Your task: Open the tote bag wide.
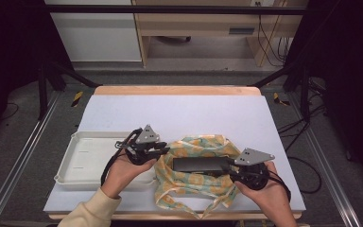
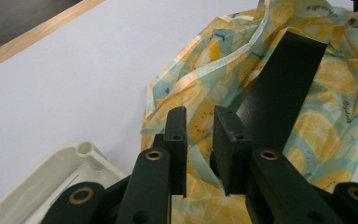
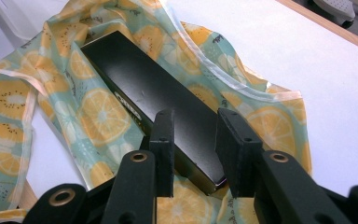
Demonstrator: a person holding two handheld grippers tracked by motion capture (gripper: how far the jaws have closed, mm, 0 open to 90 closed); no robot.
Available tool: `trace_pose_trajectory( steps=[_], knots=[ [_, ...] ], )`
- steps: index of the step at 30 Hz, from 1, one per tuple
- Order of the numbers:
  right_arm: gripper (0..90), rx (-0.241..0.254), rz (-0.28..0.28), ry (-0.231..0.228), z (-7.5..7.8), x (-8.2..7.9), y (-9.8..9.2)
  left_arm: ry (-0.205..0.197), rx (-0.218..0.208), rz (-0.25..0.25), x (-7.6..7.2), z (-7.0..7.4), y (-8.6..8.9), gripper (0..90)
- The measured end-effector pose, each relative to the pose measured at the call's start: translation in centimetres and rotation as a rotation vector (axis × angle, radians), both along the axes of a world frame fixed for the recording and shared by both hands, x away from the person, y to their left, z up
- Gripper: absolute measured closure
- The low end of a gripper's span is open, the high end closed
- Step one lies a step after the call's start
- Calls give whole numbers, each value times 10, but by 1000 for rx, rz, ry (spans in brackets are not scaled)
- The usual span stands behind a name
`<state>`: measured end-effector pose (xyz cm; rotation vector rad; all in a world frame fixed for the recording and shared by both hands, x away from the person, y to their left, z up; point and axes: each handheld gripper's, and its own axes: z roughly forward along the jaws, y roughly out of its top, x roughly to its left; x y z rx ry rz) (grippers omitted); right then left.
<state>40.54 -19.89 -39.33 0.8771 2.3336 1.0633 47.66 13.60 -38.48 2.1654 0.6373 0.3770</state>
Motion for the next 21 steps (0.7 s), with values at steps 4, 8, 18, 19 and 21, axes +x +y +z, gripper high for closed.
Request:
trace_pose_trajectory(
  steps=[4, 8, 18, 19, 21],
  knots=[
    [680, -2, -6, 0, 0, 2, -1, 1, 15, 4, 5, -1, 1, 717],
    [608, -6, -34, 1, -4, 1, -2, -46, 62, 41, 18, -4, 0, 532],
    [556, -11, -56, -2, -6, -1, -8, -5, 125, 39, 44, -16, -11, 254],
    [541, -15, -61, -1, -7, -3, -9, -7, 135, 36, 47, -17, -13, 247],
    [532, -19, -64, 0, -8, -3, -10, 1, 159, 38, 53, -21, -16, 230]
  ],
)
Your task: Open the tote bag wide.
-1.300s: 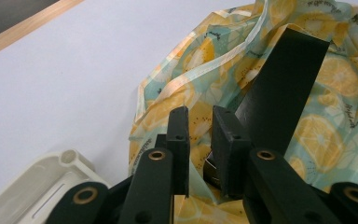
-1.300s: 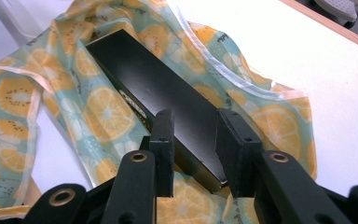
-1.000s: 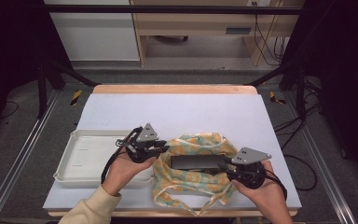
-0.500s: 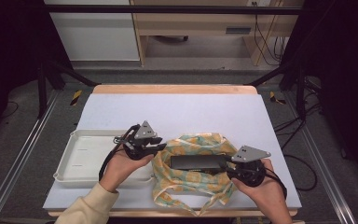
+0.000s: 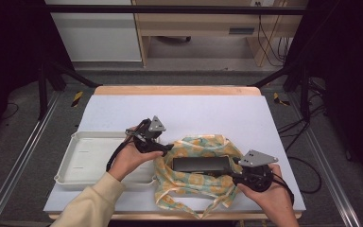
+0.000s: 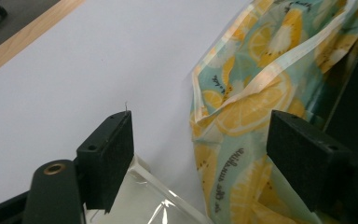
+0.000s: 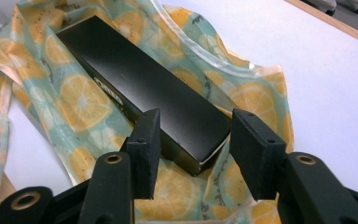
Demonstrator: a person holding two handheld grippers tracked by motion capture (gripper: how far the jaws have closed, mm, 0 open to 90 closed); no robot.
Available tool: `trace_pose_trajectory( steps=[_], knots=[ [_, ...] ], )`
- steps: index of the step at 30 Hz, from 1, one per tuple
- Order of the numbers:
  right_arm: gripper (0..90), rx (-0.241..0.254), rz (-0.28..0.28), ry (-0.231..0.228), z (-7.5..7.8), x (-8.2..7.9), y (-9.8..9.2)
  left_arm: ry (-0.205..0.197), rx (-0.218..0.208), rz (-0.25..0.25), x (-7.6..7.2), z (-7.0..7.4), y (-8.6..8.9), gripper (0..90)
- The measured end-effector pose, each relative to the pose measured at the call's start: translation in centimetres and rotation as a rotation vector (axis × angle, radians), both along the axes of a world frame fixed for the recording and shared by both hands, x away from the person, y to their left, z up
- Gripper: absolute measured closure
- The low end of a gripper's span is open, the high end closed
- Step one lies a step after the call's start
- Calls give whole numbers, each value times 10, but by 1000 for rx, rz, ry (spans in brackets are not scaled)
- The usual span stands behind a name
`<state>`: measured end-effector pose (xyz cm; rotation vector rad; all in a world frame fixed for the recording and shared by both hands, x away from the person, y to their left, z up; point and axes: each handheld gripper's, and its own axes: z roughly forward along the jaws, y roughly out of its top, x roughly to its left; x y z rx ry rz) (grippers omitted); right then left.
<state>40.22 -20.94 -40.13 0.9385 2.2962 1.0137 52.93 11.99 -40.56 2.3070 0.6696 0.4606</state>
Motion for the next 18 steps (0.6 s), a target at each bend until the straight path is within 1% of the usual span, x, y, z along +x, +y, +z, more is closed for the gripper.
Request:
trace_pose_trajectory(
  steps=[1, 2, 3, 4, 5, 6, 7, 8, 9, 10, 11, 12, 13, 14, 15, 16, 17, 18],
  knots=[
    [530, 1, -3, 3, -1, 0, -1, 3, 0, -4, 1, -1, -1, 225],
    [528, 1, -3, 3, -1, 0, -1, 18, 6, -11, 3, -3, -3, 222],
    [528, 1, -3, 3, -1, 0, -1, 18, 6, -11, 3, -3, -3, 224],
    [526, 4, -4, 4, -2, 0, -2, 55, 22, -40, 3, -6, -6, 224],
    [526, 4, -4, 4, -2, 0, -2, 55, 22, -40, 3, -6, -6, 243],
    [525, 5, -3, 4, -2, -1, -2, 69, 20, -63, 1, -6, -8, 273],
    [525, 5, -3, 4, -2, -1, -2, 69, 20, -63, 1, -6, -8, 286],
    [525, 6, -4, 6, -3, -1, -3, 74, 34, -73, 0, -6, -8, 286],
    [524, 4, -3, 6, -3, -1, -3, 98, 58, -94, -1, -8, -10, 340],
    [524, 5, -5, 8, -4, -1, -3, 103, 74, -95, -1, -11, -11, 408],
    [525, 5, -6, 9, -4, 0, -4, 111, 104, -93, 0, -13, -13, 448],
    [525, 5, -7, 10, -5, 0, -3, 101, 116, -85, 1, -14, -13, 559],
    [527, 6, -6, 10, -5, 0, -3, 101, 116, -85, 1, -14, -13, 667],
    [529, 5, -3, 10, -6, 0, -3, 97, 119, -65, 6, -14, -13, 722],
    [531, 4, -4, 11, -6, -1, -2, 93, 113, -52, 10, -14, -12, 820],
    [533, 5, -3, 12, -6, 0, -2, 86, 109, -38, 14, -13, -12, 877],
    [537, 4, -3, 13, -7, 0, -2, 86, 109, -38, 14, -13, -12, 899],
    [540, 4, -1, 14, -7, 0, -1, 76, 107, -5, 20, -13, -11, 900]
  ],
)
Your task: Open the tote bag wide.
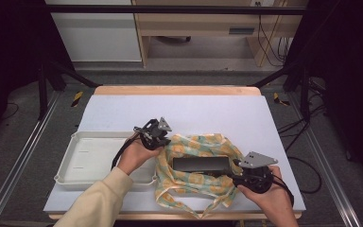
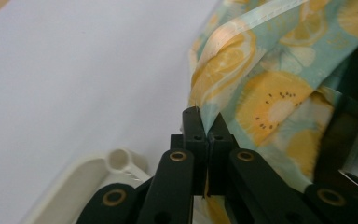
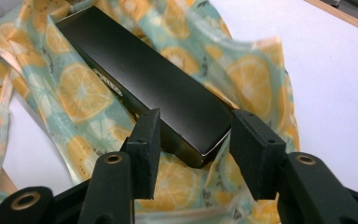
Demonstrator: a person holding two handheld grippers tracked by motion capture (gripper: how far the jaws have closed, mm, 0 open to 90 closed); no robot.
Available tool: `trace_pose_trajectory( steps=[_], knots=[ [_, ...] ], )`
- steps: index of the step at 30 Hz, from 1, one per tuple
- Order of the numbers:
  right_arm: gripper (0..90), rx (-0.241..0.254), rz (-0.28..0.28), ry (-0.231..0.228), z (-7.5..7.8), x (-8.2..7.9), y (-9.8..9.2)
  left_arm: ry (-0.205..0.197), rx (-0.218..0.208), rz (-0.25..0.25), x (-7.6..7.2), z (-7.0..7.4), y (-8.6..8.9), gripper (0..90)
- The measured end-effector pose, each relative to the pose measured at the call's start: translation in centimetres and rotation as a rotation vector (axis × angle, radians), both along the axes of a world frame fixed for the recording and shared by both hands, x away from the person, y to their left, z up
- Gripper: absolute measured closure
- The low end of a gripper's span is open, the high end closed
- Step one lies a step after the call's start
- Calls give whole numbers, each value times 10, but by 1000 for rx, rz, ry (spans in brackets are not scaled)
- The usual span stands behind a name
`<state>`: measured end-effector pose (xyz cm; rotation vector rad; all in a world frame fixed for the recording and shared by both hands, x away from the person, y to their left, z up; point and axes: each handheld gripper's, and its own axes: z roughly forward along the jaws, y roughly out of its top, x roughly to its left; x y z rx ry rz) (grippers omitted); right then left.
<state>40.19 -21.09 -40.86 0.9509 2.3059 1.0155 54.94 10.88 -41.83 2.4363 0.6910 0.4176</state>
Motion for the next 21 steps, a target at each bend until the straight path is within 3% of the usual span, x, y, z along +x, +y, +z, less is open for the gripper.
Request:
trace_pose_trajectory(
  steps=[5, 8, 10, 13, 14, 16, 17, 19, 21],
  knots=[
    [544, -2, 3, 1, -1, 2, 0, -38, 8, 42, 11, -1, 0, 900],
    [545, -5, -4, -1, -2, 3, -1, -10, 20, 38, 14, -7, -2, 897],
    [546, -7, -13, 0, -3, 4, -2, -12, 21, 29, 13, -9, -3, 896],
    [532, -18, -62, 3, -7, 8, -9, -5, 22, 19, 10, -12, -7, 897],
    [490, -20, -123, 1, -9, 12, -16, -6, 27, 15, 9, -12, -7, 897],
    [451, -34, -182, -5, -11, 15, -22, -3, 35, 7, 7, -14, -9, 897],
    [451, -34, -182, -5, -11, 15, -22, -3, 35, 7, 7, -14, -9, 897],
    [482, -47, -202, 20, -15, 17, -25, 8, 41, 1, 6, -15, -9, 896],
    [652, -75, -184, 58, -24, 17, -26, 10, 63, -12, 4, -17, -12, 893]
  ],
)
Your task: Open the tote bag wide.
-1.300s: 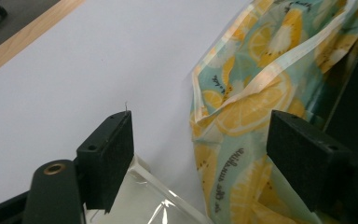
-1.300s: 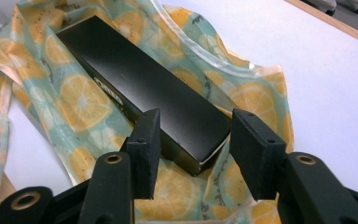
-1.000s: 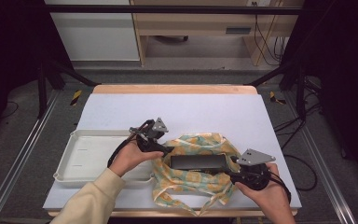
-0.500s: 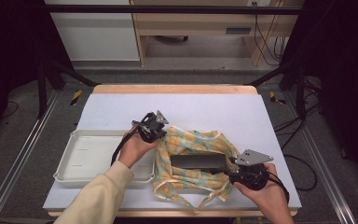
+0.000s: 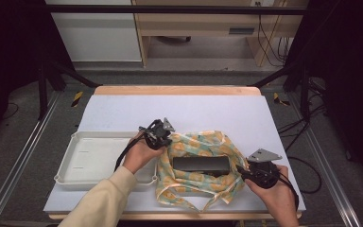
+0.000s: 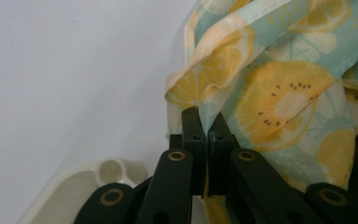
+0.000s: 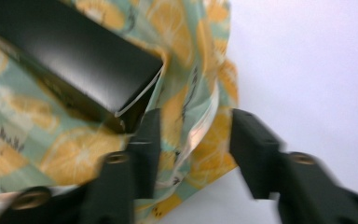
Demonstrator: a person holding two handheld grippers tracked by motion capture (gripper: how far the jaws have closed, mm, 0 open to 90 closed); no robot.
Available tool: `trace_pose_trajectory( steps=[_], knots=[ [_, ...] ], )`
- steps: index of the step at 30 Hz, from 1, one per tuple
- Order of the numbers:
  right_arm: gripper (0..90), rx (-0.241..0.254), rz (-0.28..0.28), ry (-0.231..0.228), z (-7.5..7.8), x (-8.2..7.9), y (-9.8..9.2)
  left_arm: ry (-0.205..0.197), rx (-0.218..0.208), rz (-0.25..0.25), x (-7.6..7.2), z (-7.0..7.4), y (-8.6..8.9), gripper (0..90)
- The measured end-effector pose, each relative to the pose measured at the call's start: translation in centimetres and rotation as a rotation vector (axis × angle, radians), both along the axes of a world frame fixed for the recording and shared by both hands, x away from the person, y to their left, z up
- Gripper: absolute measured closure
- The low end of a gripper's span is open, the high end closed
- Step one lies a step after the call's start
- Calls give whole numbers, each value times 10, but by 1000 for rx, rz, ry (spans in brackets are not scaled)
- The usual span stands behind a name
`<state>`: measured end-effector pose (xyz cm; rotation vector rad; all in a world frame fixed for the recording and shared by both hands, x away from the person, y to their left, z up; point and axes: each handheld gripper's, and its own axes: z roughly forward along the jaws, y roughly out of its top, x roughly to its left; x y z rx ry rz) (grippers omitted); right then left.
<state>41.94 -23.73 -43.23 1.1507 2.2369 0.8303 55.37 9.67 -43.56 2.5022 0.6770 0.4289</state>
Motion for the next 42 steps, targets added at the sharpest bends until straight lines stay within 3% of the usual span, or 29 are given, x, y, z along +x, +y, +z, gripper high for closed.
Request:
trace_pose_trajectory(
  steps=[3, 7, 10, 13, 14, 15, 16, 17, 18, 19, 22, 23, 24, 25, 26, 29, 35, 36, 38, 39, 42],
  knots=[
    [851, -2, 12, 56, -6, 1, 0, 7, 22, 4, 1, -4, -3, 892],
    [890, -14, -31, 103, -15, 5, -6, 23, 38, 0, 3, -10, -6, 880],
    [868, -10, -38, 104, -18, 6, -9, 17, 24, 1, 1, -10, -7, 821],
    [672, 22, -14, 40, -11, 2, -11, -37, -75, 34, -8, 3, -2, 646],
    [672, 22, -14, 40, -11, 2, -11, -37, -75, 34, -8, 3, -2, 576],
    [553, 12, 13, -2, -2, -2, -7, -50, -100, 49, -11, 7, 0, 504],
    [553, 12, 13, -2, -2, -2, -7, -58, -122, 53, -14, 12, 2, 504],
    [453, 4, 49, -39, 12, -8, -2, -74, -163, 46, -20, 22, 8, 424],
    [453, 4, 49, -39, 12, -8, -2, -74, -163, 46, -20, 22, 8, 392],
    [386, -6, 81, -64, 23, -10, 3, -74, -208, 38, -27, 29, 13, 359],
    [355, -14, 124, -76, 35, -11, 10, -81, -234, 44, -35, 36, 18, 278],
    [316, -22, 185, -66, 43, -7, 18, -91, -254, 43, -43, 42, 24, 270],
    [316, -22, 185, -66, 43, -7, 18, -91, -254, 43, -43, 42, 24, 255],
    [311, -45, 242, -31, 46, -1, 26, -94, -261, 40, -48, 45, 29, 232],
    [311, -45, 242, -31, 46, -1, 26, -94, -261, 40, -48, 45, 29, 222],
    [330, -102, 330, 20, 44, 13, 41, -107, -294, 45, -62, 49, 45, 196],
    [334, -116, 392, 69, 41, 28, 52, -118, -300, 65, -77, 47, 62, 175],
    [343, -136, 423, 87, 40, 33, 56, -123, -281, 77, -82, 47, 68, 168],
    [344, -148, 447, 95, 39, 36, 58, -128, -285, 85, -85, 46, 72, 160],
    [349, -177, 483, 117, 36, 41, 62, -128, -289, 94, -89, 45, 77, 149],
    [346, -211, 518, 152, 29, 47, 64, -122, -292, 113, -98, 40, 89, 125]
  ],
)
